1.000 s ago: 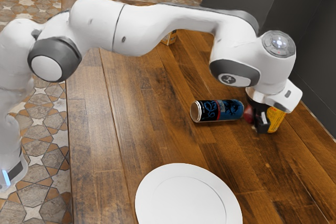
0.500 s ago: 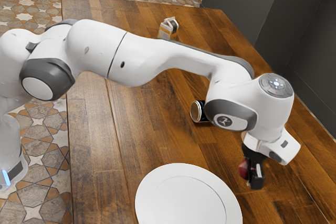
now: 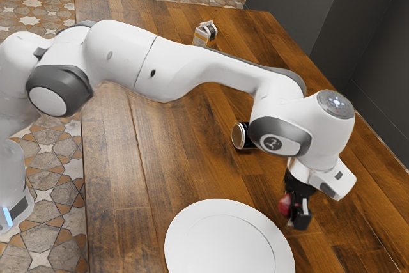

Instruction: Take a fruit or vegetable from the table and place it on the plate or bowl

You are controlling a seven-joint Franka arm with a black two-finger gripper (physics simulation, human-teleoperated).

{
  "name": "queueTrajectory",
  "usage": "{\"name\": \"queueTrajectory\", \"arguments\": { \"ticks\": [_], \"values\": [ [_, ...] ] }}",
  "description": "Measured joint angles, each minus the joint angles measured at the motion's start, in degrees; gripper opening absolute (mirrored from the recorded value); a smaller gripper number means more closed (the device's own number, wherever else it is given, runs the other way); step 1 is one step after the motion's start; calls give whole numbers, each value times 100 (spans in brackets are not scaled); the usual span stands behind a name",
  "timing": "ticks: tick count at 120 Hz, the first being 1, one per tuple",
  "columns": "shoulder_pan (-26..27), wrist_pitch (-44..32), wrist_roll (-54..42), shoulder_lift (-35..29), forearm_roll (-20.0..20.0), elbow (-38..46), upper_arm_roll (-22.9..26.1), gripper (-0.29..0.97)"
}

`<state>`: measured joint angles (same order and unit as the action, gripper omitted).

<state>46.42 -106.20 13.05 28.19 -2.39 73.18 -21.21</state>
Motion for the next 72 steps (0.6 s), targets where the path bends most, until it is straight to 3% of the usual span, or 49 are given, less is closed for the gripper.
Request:
{"name": "queueTrajectory", "arguments": {
  "ticks": [30, 72],
  "values": [
    [511, 798, 173, -213, -20, -20, 120, 21],
    [509, 1698, 483, -316, -40, -1, 187, 21]
  ]
}}
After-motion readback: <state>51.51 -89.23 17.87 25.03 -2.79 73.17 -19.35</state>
